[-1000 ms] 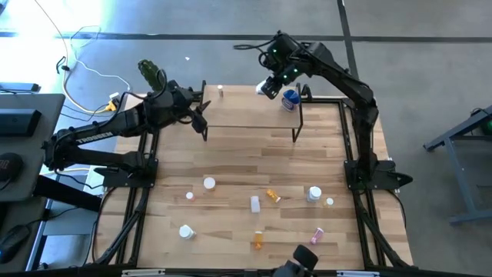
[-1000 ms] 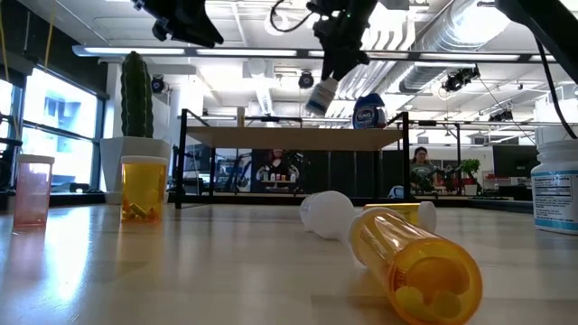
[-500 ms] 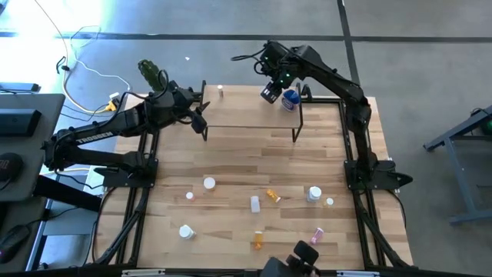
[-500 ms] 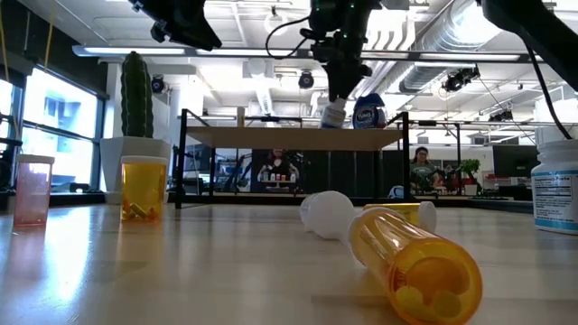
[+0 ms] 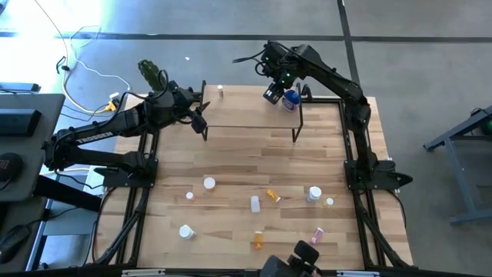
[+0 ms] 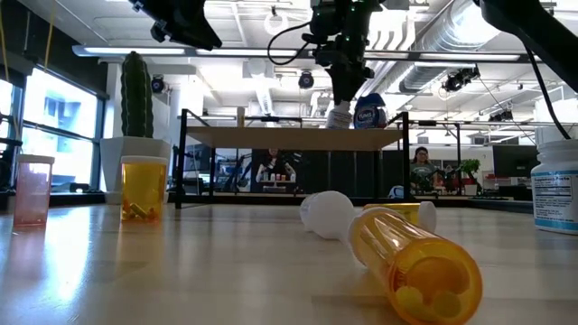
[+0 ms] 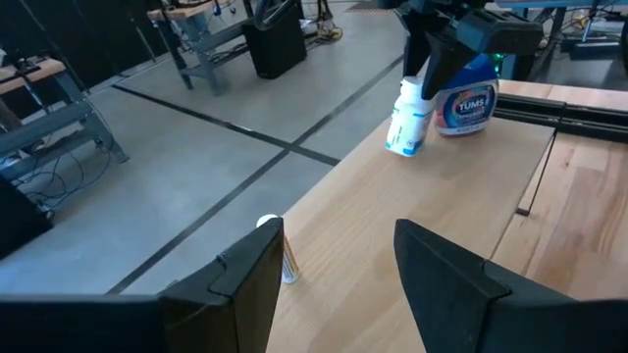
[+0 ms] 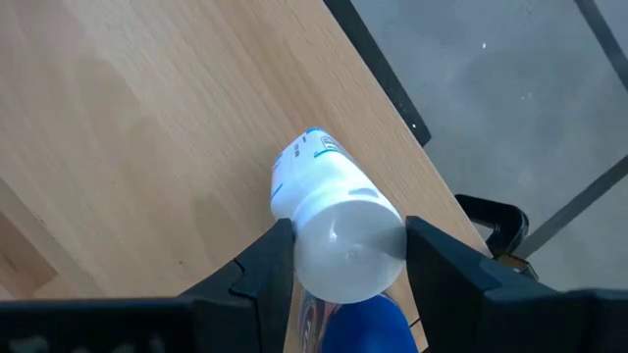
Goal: Pick and place medicine bottles onto shelf by color
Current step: Put the top blue pill bottle on the shelf, then put the left pink pill bottle on the shelf
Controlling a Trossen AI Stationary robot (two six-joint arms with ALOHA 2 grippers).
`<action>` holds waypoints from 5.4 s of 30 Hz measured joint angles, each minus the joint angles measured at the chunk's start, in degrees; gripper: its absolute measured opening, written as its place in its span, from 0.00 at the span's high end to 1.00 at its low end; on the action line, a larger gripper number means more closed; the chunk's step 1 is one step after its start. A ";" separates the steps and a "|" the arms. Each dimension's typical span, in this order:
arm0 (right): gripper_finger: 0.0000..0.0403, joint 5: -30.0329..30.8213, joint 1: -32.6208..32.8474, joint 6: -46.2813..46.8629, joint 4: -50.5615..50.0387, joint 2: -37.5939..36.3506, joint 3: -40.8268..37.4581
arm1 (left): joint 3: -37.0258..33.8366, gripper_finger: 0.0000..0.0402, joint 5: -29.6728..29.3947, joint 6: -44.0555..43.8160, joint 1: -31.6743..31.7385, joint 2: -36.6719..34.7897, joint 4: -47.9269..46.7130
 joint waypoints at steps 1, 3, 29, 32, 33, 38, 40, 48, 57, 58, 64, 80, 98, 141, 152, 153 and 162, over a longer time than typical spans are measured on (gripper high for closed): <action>0.61 -0.02 0.00 0.01 -0.02 0.00 0.00 | 0.00 0.54 0.00 0.00 0.00 0.00 0.00; 0.59 -0.04 0.00 -0.54 -0.02 0.00 0.00 | 0.00 0.54 -0.03 0.00 0.00 0.00 0.00; 0.42 -0.28 0.11 -0.65 5.28 -0.89 0.94 | -0.02 0.54 5.12 -4.73 -1.01 0.00 -9.47; 0.42 -0.44 0.07 -0.33 6.86 -1.95 0.94 | -0.02 0.54 9.35 -7.29 -2.08 -0.01 -12.88; 0.42 -0.74 0.07 -0.33 7.22 -2.30 0.94 | -0.02 0.54 10.25 -8.10 -2.53 -0.02 -14.34; 0.42 -1.06 0.64 0.74 8.22 -3.98 0.94 | -0.02 0.54 14.09 -10.88 -5.79 -0.02 -22.93; 0.42 -1.17 0.82 1.94 8.99 -4.60 0.94 | -0.02 0.54 15.70 -11.76 -7.68 -0.02 -26.26; 0.42 -1.27 1.96 5.78 11.81 -7.03 0.90 | -0.02 0.54 18.60 -12.65 -16.78 -0.04 -37.31; 0.42 -1.27 4.28 11.73 12.95 -8.30 0.90 | -3.67 0.54 18.95 -20.05 -30.97 -0.06 -39.49; 0.42 -1.29 4.57 12.41 12.94 -8.32 0.90 | -4.43 0.54 18.97 -21.17 -32.59 -0.04 -39.46; 0.42 -1.29 6.66 14.95 12.92 -8.37 0.90 | -8.81 0.54 17.57 -27.70 -41.28 -0.04 -38.05; 0.42 -1.27 8.68 16.26 12.46 -8.37 0.90 | -17.84 0.54 14.42 -38.96 -50.08 0.00 -24.83; 0.42 -1.25 8.68 16.08 12.46 -8.37 0.90 | -18.43 0.54 12.11 -40.28 -50.88 9.83 -20.34; 0.42 -1.25 8.68 15.79 10.30 -8.35 0.89 | -18.37 0.72 14.05 -39.50 -44.37 4.31 -20.93; 0.42 -1.22 8.68 14.53 10.28 -8.35 0.87 | -12.10 0.71 11.71 -32.72 -33.99 -5.46 -28.72; 0.42 -1.24 8.67 14.53 10.29 -8.35 0.87 | -10.89 0.71 11.17 -31.29 -32.79 -5.74 -28.96; 0.42 -1.22 8.63 14.06 10.28 -8.35 0.87 | 0.03 0.71 9.70 -16.72 -18.99 -5.65 -30.25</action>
